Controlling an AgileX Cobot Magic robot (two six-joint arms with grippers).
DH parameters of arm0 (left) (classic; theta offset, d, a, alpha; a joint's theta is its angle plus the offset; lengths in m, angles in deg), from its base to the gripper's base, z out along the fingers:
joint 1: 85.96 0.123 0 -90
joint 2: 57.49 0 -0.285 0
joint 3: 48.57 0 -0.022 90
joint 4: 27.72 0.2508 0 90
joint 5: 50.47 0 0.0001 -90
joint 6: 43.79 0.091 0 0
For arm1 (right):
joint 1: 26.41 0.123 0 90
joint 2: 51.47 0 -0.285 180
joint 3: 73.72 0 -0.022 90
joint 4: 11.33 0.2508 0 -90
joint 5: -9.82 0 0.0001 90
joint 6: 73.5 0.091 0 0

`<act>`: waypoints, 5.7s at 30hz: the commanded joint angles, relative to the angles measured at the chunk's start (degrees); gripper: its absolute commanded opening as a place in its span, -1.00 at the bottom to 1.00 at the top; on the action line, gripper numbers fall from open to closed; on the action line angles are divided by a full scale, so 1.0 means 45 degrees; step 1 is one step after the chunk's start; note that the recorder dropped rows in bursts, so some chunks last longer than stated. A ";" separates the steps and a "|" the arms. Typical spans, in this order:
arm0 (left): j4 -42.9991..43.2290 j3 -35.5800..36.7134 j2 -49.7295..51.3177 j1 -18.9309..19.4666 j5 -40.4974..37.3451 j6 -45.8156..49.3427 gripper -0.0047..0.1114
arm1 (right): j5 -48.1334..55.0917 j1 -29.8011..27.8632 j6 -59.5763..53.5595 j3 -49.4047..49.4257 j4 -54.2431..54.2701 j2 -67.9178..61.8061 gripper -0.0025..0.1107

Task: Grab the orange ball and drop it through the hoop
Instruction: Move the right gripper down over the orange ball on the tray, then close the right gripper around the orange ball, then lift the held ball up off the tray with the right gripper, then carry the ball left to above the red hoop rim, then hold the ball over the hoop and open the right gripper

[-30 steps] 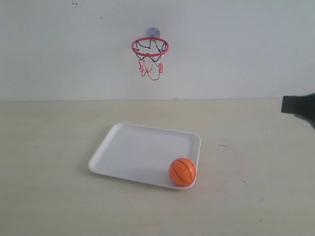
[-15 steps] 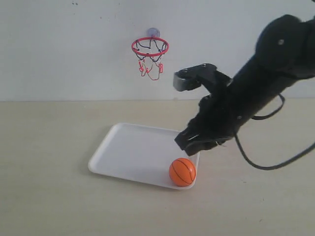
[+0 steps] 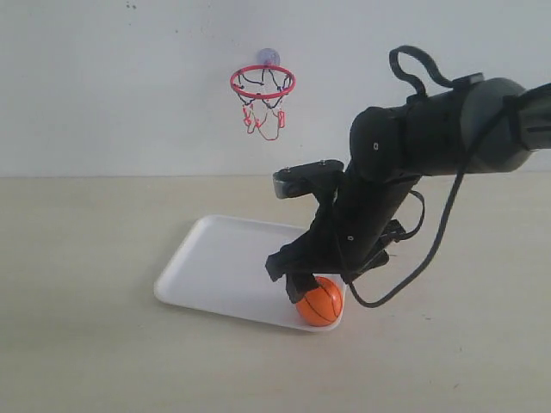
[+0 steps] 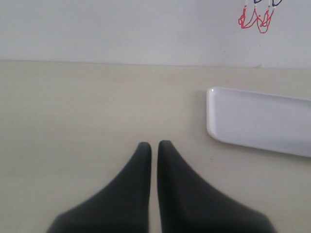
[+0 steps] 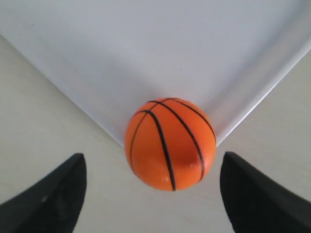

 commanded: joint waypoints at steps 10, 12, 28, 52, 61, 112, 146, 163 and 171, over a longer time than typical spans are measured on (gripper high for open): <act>-0.0036 0.0049 -0.0020 0.0034 0.0100 -0.0060 -0.85 | -0.1196 -0.0001 0.1139 -0.0088 -0.0559 -0.1065 0.30; -0.0036 0.0049 -0.0020 0.0034 0.0100 -0.0060 -0.85 | -0.1226 -0.0001 0.1363 -0.0088 -0.0559 -0.1062 0.28; -0.0036 0.0049 -0.0020 0.0034 0.0100 -0.0060 -0.85 | 0.2962 -0.0001 0.0817 -0.3077 -0.0559 -0.0958 -0.96; -0.0036 0.0049 -0.0020 0.0034 0.0100 -0.0060 -0.85 | 0.6457 -0.0045 -0.0763 -0.5893 -0.6433 0.0995 -0.96; -0.0036 0.0049 -0.0020 0.0034 0.0100 -0.0060 -0.85 | 0.6457 -0.2861 -0.0192 -0.5843 -0.4912 0.1731 -0.96; -0.0036 0.0049 -0.0020 0.0034 0.0100 -0.0060 -0.85 | -0.0067 -0.4325 -1.7177 -1.0315 1.7558 -0.4667 -0.96; -0.0036 0.0049 -0.0020 0.0034 0.0100 -0.0060 -0.85 | -0.3312 -0.3177 -1.7892 -1.3252 1.7620 -0.7156 -0.96; -0.0036 0.0049 -0.0020 0.0034 0.0100 -0.0060 -0.85 | -0.3513 -0.3177 -1.7860 -1.3252 1.7671 -0.7156 -0.96; -0.0036 0.0049 -0.0020 0.0034 0.0100 -0.0032 -0.85 | -0.3515 -0.3177 -1.7077 -1.3252 1.7816 -0.7156 -0.96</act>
